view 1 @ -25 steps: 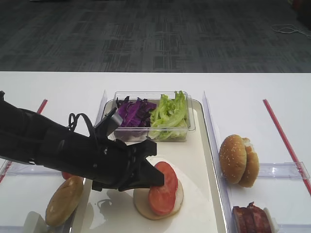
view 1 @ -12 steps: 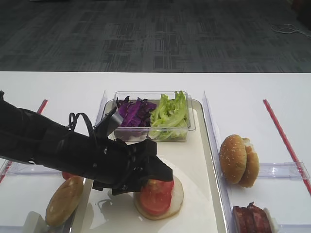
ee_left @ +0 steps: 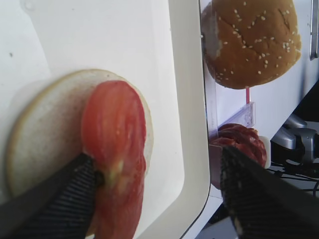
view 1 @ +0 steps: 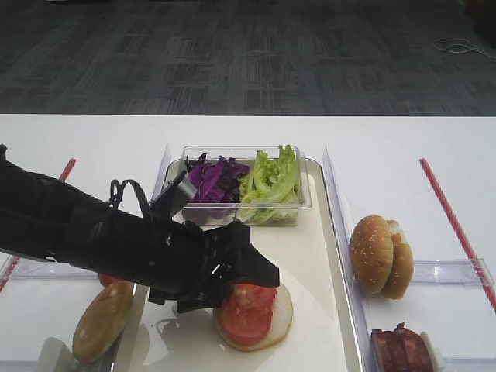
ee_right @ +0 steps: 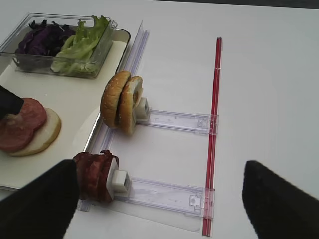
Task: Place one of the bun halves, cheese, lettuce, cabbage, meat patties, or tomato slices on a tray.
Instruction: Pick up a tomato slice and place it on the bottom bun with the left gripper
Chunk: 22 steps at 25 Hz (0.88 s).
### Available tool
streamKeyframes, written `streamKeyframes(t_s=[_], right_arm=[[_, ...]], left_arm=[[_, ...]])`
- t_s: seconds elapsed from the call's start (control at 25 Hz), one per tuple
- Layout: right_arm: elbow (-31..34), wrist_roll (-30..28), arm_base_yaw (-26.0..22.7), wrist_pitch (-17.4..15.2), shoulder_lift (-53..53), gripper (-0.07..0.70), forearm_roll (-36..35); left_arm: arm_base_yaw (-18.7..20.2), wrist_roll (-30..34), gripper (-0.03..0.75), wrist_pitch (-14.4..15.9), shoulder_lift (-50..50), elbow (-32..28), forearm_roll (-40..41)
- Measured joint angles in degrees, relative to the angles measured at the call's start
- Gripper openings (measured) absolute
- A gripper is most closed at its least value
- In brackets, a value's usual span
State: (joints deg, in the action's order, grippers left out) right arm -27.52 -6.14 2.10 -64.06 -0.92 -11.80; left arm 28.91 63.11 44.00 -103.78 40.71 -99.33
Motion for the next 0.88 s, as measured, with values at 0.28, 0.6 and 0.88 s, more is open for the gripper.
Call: streamKeyframes(t_s=[0.28, 0.6, 0.88], right_arm=[[0.0, 0.0, 0.0, 0.0, 0.0, 0.653, 0.0], [0.0, 0.0, 0.0, 0.0, 0.0, 0.653, 0.0], [0.0, 0.0, 0.0, 0.0, 0.0, 0.653, 0.0]], left_arm=[[0.0, 0.3, 0.505, -1.0, 0.7, 0.0, 0.0], [0.0, -1.4, 0.505, -3.6, 2.0, 0.0, 2.6], [0.0, -2.7, 0.505, -6.0, 2.0, 0.0, 3.8]])
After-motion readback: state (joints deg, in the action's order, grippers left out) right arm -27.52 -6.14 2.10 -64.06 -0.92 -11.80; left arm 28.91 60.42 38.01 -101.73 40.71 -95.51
